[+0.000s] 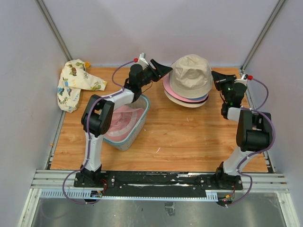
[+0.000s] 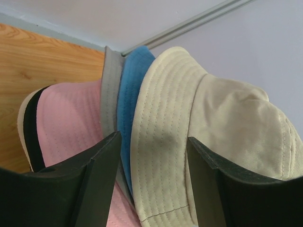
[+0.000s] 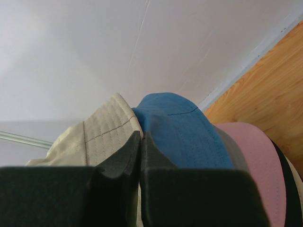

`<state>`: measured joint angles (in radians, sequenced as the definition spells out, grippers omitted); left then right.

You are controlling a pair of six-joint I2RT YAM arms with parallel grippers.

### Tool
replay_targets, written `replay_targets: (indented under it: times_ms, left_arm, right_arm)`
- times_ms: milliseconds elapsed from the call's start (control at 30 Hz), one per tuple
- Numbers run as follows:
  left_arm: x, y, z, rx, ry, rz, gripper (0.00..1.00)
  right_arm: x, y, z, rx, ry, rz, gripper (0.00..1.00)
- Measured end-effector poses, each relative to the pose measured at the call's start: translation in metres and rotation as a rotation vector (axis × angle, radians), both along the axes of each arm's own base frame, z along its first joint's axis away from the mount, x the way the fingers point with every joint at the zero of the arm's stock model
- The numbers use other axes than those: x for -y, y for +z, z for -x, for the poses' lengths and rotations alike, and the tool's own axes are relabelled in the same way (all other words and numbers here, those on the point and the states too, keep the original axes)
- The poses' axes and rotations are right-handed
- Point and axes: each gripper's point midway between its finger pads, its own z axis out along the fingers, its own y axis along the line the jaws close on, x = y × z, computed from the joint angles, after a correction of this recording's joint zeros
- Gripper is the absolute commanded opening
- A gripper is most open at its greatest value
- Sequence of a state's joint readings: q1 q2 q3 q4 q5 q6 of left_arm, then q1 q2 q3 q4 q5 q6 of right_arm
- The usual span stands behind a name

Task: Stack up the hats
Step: Stack the hat on the hat.

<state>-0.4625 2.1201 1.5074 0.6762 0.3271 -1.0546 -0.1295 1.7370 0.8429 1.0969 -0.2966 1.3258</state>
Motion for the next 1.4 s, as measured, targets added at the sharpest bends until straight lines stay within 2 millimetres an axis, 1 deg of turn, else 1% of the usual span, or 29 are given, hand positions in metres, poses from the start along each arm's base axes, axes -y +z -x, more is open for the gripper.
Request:
replay_targets:
  times_ms: [167,300,367,567,633,833,933,1067,1133,1300,1400]
  left_arm:
    - [0.002,-0.005,-0.001,-0.008,-0.010,0.012,0.61]
    - [0.008,-0.012,-0.005,-0.019,-0.021,0.022,0.61]
    - [0.011,-0.015,-0.004,-0.024,-0.026,0.023,0.59]
    - [0.014,-0.006,-0.003,-0.011,-0.034,0.051,0.50]
    - [0.014,-0.002,-0.003,-0.004,-0.035,0.064,0.45]
    - [0.014,0.007,0.000,0.025,-0.048,0.097,0.37]
    - [0.014,0.009,0.002,0.027,-0.052,0.106,0.27]
    - [0.014,0.009,0.003,0.029,-0.056,0.114,0.03]
    - [0.014,0.009,0.004,0.033,-0.057,0.119,0.00]
    - [0.012,0.008,0.003,0.031,-0.051,0.123,0.01]
    - [0.009,0.006,0.001,0.028,-0.040,0.119,0.00]
  right_arm:
    - [0.000,-0.002,-0.001,-0.007,-0.006,0.011,0.01]
    - [-0.001,-0.002,0.000,-0.008,-0.007,0.016,0.00]
    - [-0.001,-0.002,0.000,-0.008,-0.007,0.019,0.01]
    - [0.000,-0.003,0.000,-0.013,-0.008,0.022,0.01]
    - [-0.001,-0.004,0.000,-0.015,-0.008,0.023,0.01]
    - [0.000,-0.005,0.000,-0.018,-0.008,0.025,0.01]
    - [0.000,-0.005,0.000,-0.019,-0.008,0.028,0.01]
    - [0.000,-0.006,0.000,-0.022,-0.008,0.032,0.01]
    - [0.000,-0.006,0.000,-0.022,-0.009,0.034,0.01]
    - [0.000,-0.008,-0.001,-0.034,-0.009,0.037,0.01]
    - [0.000,-0.005,-0.005,-0.040,-0.009,0.044,0.01]
